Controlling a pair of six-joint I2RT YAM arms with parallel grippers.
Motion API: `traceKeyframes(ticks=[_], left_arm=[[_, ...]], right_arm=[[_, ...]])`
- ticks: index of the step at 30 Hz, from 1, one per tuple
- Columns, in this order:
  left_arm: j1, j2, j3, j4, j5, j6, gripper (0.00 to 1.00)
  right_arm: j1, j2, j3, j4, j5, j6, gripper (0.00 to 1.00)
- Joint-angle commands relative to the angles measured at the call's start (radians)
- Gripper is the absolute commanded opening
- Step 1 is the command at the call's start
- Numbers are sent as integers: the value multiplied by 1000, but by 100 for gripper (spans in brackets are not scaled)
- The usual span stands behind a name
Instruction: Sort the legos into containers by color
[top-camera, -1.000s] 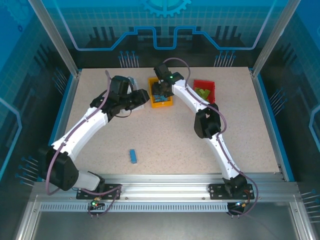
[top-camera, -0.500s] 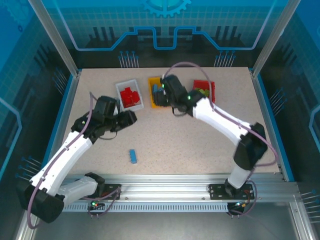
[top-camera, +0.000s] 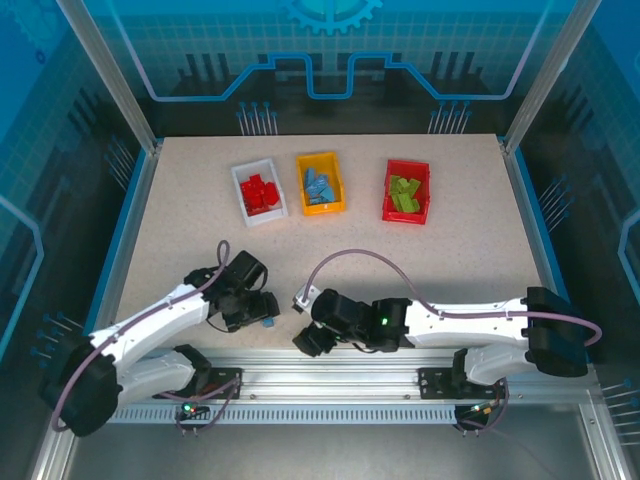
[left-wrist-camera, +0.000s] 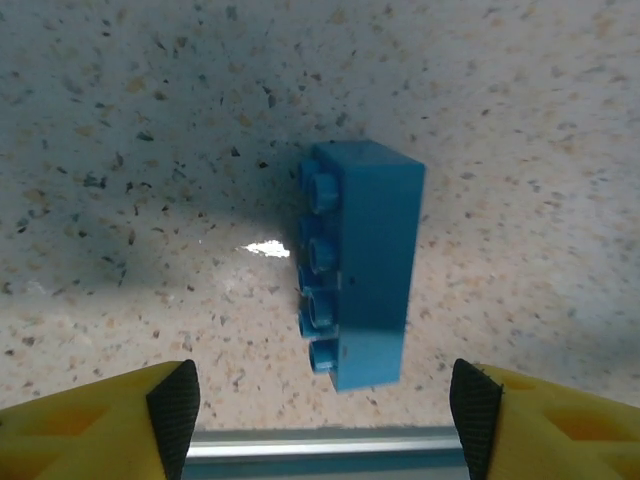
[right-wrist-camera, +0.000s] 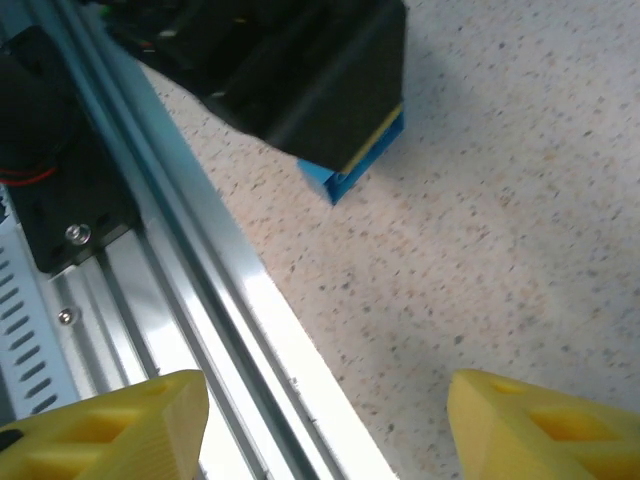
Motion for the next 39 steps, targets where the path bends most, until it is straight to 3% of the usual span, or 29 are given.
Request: traceKeyframes(ticks=[1, 12, 22, 31, 39], left_arm=[[-10, 50, -11, 87, -15, -19, 70], [-10, 119, -27, 142, -58, 0, 43], [-9, 100, 19, 109, -102, 26, 31], [-8, 107, 213, 37, -138, 86, 25], [27, 366, 585, 64, -113, 196, 25]], right_arm=[[27, -26, -5, 33, 47, 64, 66], [16, -18, 10, 12, 74, 72, 64], [-52, -109, -26, 25, 93, 95, 62], [-231, -252, -39, 20, 119, 112, 58], [-498, -150, 125, -17, 50, 125, 54]])
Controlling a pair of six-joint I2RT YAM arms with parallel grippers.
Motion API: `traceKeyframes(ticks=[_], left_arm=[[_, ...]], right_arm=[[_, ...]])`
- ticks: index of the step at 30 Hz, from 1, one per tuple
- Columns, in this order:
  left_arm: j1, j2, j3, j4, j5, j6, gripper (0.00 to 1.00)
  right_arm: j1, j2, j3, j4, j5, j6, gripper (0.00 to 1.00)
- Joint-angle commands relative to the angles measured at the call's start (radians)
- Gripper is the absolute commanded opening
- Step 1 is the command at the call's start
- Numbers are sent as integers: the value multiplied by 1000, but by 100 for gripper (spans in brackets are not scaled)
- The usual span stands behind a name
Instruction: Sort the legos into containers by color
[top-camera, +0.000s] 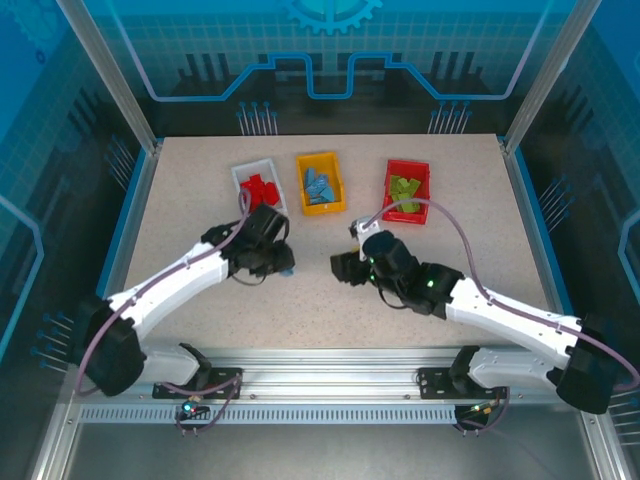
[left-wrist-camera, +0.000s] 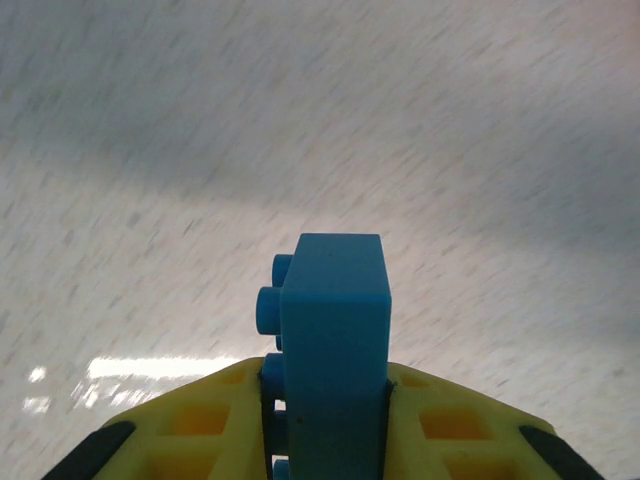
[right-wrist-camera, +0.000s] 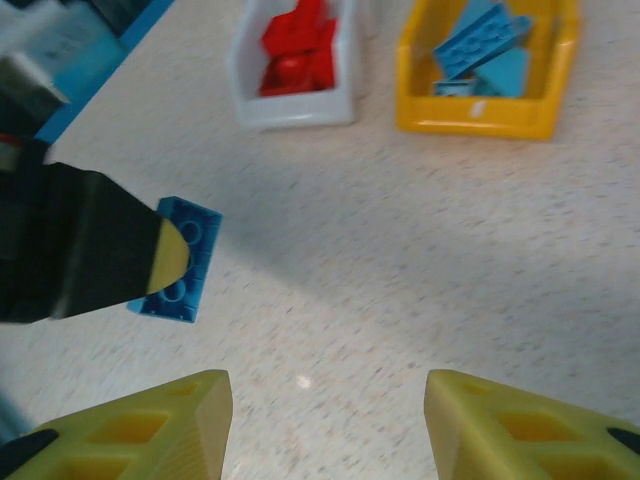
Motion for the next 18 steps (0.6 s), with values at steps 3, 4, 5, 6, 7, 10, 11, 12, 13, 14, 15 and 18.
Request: traceKeyframes(ticks=[3, 4, 5, 6, 7, 10, 11, 12, 13, 14, 15, 18], left_arm=[[41, 233, 289, 19, -4, 129, 25], [50, 280, 345, 21, -1, 144, 25], [61, 331, 414, 23, 2, 161, 25], [71, 392, 480, 23, 3, 177, 24], [82, 439, 537, 22, 3, 191, 25], [119, 591, 718, 10, 17, 226, 25], [136, 636, 772, 13, 34, 231, 25], [150, 677, 816, 27, 61, 231, 25], [161, 711, 854, 39, 78, 232, 25], [169, 748, 898, 52, 93, 234, 25], [178, 786, 938, 66, 106, 241, 25], [197, 873, 1033, 107, 161, 237, 26]], right_arm=[[-141, 128, 193, -18, -36, 49, 54], [-164, 155, 223, -21, -46, 57, 54], [-185, 191, 256, -28, -50, 69, 54], [-207, 232, 293, -37, -56, 79, 54], [-220, 256, 319, -43, -64, 85, 54], [-259, 336, 396, -60, -85, 97, 54], [-269, 358, 421, -60, -93, 95, 54], [-275, 375, 438, -62, -96, 93, 54], [-280, 388, 451, -63, -99, 89, 54], [-286, 402, 464, -65, -100, 87, 54], [-292, 412, 474, -66, -105, 87, 54], [-305, 431, 482, -63, -114, 91, 54]])
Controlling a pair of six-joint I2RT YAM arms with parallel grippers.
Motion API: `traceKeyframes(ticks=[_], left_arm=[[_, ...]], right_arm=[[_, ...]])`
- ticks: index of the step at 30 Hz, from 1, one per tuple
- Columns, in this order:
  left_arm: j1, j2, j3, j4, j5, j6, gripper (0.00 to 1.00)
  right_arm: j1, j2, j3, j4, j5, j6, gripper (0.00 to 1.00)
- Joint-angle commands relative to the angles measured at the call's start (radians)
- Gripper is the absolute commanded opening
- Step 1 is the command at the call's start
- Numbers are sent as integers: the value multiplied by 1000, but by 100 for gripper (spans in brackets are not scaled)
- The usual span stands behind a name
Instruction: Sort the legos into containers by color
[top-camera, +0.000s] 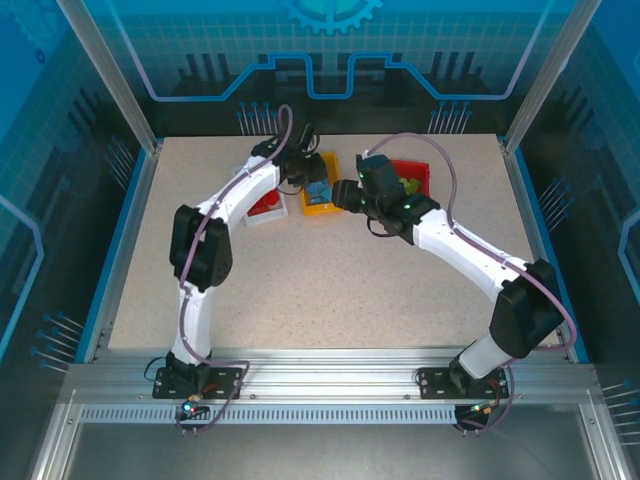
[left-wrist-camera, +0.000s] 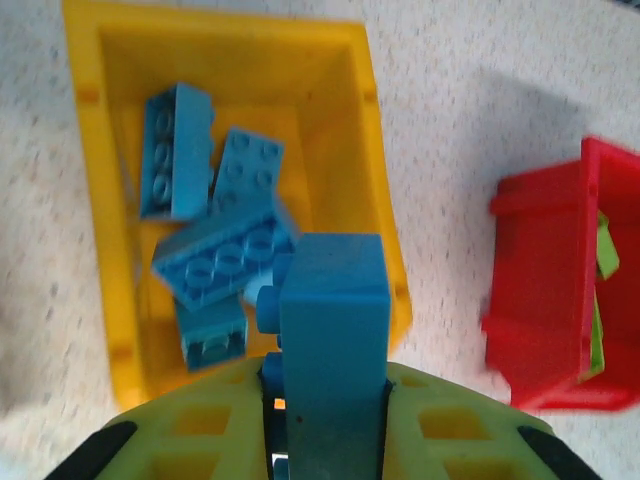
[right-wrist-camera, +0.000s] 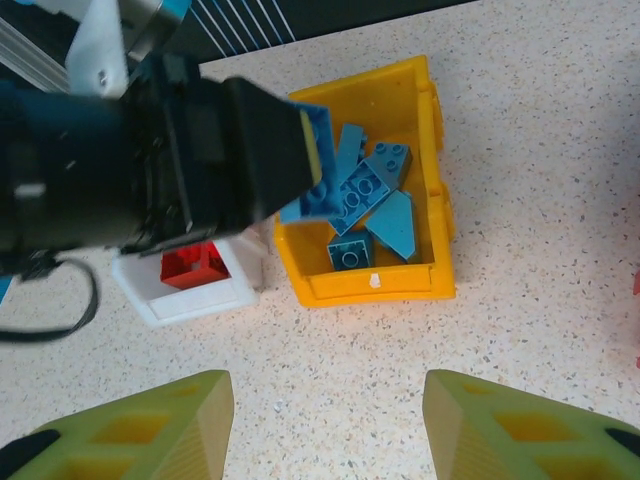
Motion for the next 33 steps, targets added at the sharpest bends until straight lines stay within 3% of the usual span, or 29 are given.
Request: traceKeyframes(ticks=[1, 5, 11, 18, 25, 33], left_arm=[[21, 88, 113, 51, 107, 21, 26], [26, 178, 211, 78, 163, -6, 27], [30, 251, 276, 39, 149, -39, 27], [40, 243, 236, 51, 145, -44, 29], [45, 241, 242, 23, 143, -41, 46], [44, 170, 213, 32, 147, -45, 45]], right_arm=[[-22, 17, 38, -14, -26, 16, 54], [-27, 30, 28, -6, -34, 22, 54], [-28, 29, 17, -5, -35, 28, 54], [-27, 40, 20, 4, -51, 32, 55], [-25, 39, 14, 1, -55, 27, 58], [-23, 17, 0, 0, -47, 6, 58]])
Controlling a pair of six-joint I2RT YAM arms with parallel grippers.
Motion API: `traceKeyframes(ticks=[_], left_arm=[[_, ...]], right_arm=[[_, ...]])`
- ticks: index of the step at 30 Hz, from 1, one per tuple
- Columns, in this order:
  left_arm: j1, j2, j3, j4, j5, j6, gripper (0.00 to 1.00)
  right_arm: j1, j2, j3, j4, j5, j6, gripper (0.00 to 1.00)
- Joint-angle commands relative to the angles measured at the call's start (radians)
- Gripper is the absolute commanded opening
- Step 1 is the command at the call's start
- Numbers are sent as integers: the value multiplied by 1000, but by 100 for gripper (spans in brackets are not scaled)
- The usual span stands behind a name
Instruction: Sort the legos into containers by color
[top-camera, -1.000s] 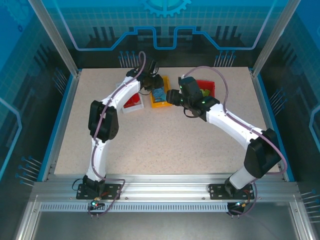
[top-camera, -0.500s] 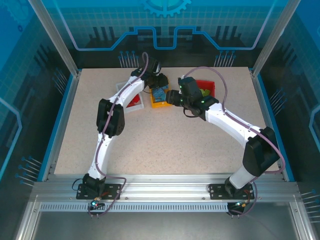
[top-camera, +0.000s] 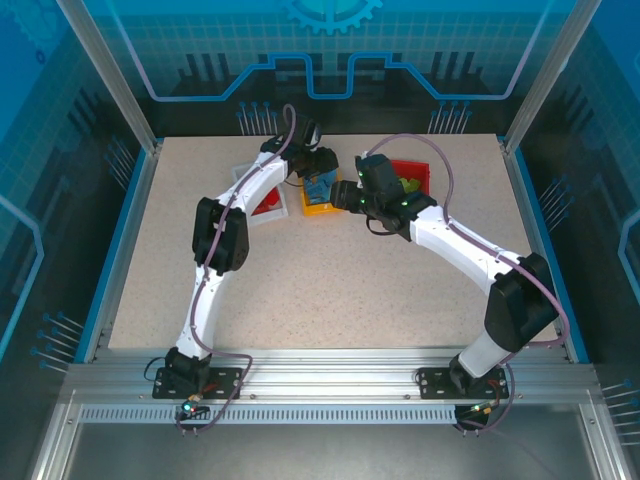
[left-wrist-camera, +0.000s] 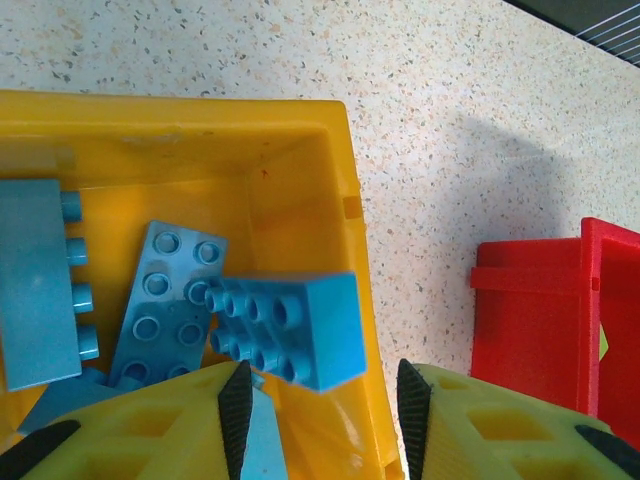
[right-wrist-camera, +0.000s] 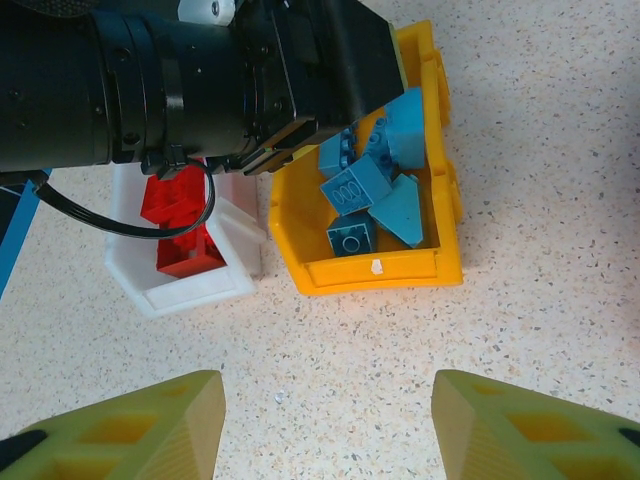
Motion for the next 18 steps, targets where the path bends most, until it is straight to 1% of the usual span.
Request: traceKeyframes(ticks=[1, 4, 6, 9, 12, 14, 15, 16, 17, 18], left_arm=[[9, -92, -40, -3, 25, -18, 46], [5, -171, -97, 13, 20, -35, 46], [5, -243, -167, 33, 15, -51, 46], [6, -392, -348, 81, 5, -88, 50], [5, -581, -569, 109, -1, -118, 56], [7, -713, -713, 104, -8, -127, 64], [8, -772, -790, 102, -11, -132, 68], [13, -841, -869, 99, -14, -138, 75], [16, -914, -945, 93, -23, -144, 98], [20, -976, -1007, 85, -37, -147, 99]], right_arm=[[-7, -22, -6, 1, 0, -16, 58], [-5, -46, -20, -7, 16, -37, 58], [-6, -75, -37, -12, 29, -58, 58], [-6, -138, -71, -38, 61, -95, 61], [-8, -218, -123, -91, 97, -133, 66], [-12, -292, -175, -127, 123, -150, 72], [-12, -329, -200, -142, 139, -155, 87], [-13, -372, -231, -160, 160, -163, 100], [-14, -420, -264, -183, 186, -166, 100], [-17, -462, -291, -206, 215, -163, 100]])
